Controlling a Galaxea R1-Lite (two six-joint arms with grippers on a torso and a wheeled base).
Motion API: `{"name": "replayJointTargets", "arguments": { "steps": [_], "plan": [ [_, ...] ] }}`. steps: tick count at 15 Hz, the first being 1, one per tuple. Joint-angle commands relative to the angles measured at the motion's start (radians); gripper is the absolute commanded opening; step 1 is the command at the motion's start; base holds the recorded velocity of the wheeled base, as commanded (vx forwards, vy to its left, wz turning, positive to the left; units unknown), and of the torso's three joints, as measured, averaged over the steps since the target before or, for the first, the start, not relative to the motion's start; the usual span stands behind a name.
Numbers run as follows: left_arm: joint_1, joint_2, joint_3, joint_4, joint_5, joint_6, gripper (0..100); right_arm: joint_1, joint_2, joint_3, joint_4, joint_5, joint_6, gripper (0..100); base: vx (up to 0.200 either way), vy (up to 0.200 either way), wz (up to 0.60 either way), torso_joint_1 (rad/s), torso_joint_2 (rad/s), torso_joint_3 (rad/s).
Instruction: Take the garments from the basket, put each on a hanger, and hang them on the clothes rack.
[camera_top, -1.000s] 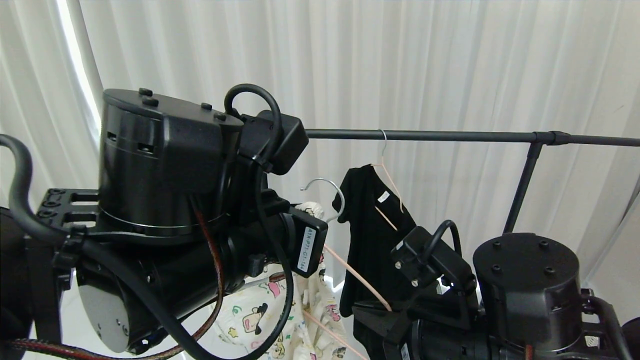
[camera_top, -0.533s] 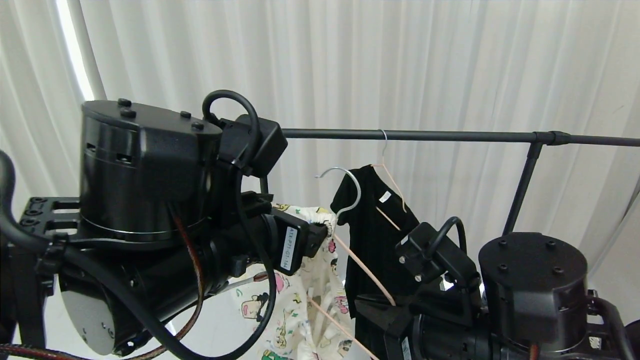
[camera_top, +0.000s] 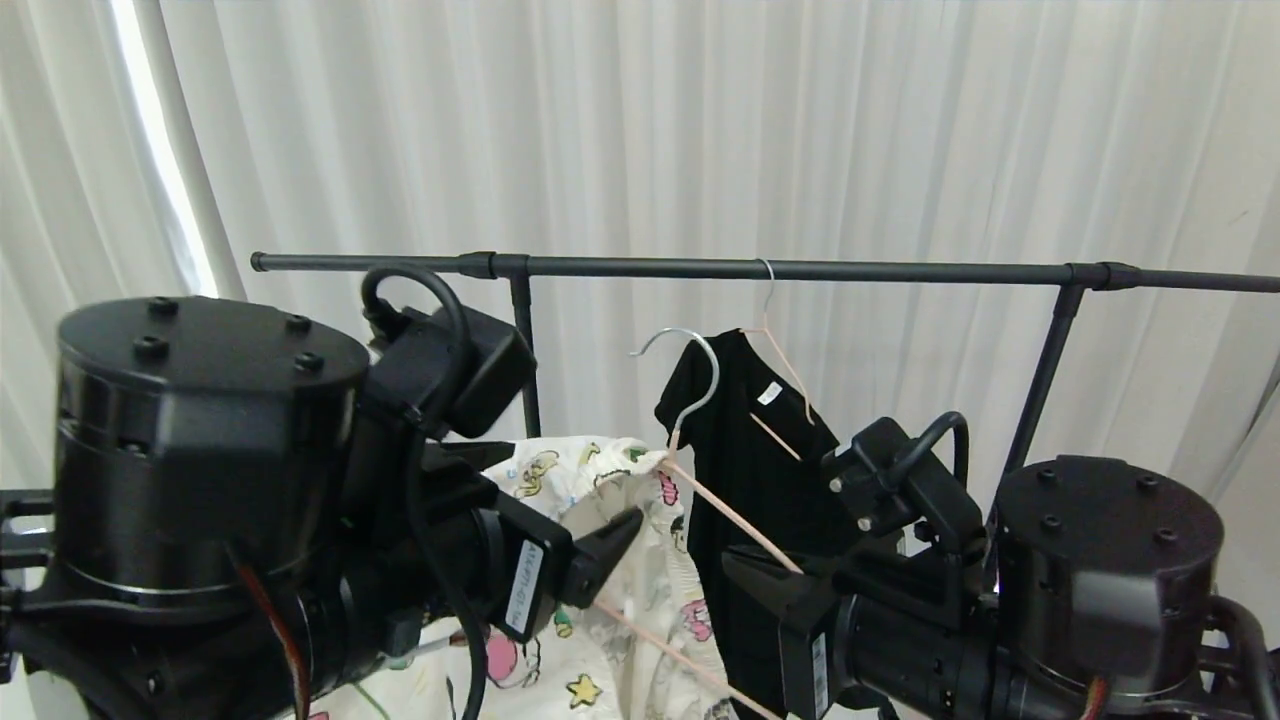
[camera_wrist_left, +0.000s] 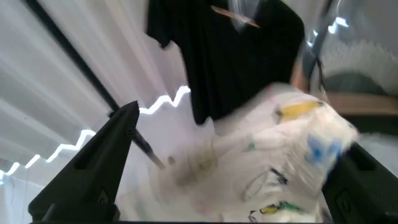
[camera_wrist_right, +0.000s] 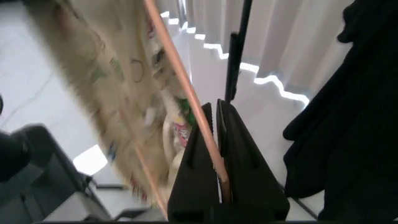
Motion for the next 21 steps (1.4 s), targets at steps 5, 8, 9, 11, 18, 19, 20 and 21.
{"name": "replayJointTargets", "arguments": {
  "steps": [5,8,9,11,18,19,20,21],
  "plan": [
    [0.014,-0.004,0.019,-0.054,0.011,0.0,100,-0.027,-0.003,0.003,0.005,0.001,-0.004,0,0.0,0.0,0.0,0.0,0.0,0.0],
    [0.014,-0.01,0.045,-0.054,0.009,0.0,100,-0.045,0.0,0.012,-0.038,0.001,-0.044,0,0.0,0.0,0.0,0.0,0.0,0.0],
    [0.02,-0.018,0.059,-0.054,0.008,0.003,100,-0.054,-0.008,0.025,-0.041,0.001,-0.065,0,0.0,0.0,0.0,0.0,0.0,0.0],
    [0.05,-0.043,0.094,-0.057,-0.01,0.01,100,-0.074,-0.031,0.071,-0.059,0.004,-0.107,0,0.0,0.0,0.0,0.0,0.0,0.0],
    [0.334,-0.231,0.274,-0.057,-0.523,0.285,100,-0.097,-0.215,0.275,-0.111,0.119,-0.26,0,0.0,0.0,0.0,0.0,0.0,0.0],
    [0.351,-0.239,0.28,-0.057,-0.583,0.313,100,-0.094,-0.23,0.295,-0.111,0.137,-0.285,0,0.0,0.0,0.0,0.0,0.0,0.0],
    [0.351,-0.242,0.283,-0.057,-0.607,0.319,100,-0.093,-0.236,0.305,-0.111,0.15,-0.297,0,0.0,0.0,0.0,0.0,0.0,0.0],
    [0.35,-0.247,0.284,-0.057,-0.641,0.323,100,-0.09,-0.25,0.33,-0.111,0.179,-0.322,0,0.0,0.0,0.0,0.0,0.0,0.0]
  ]
}}
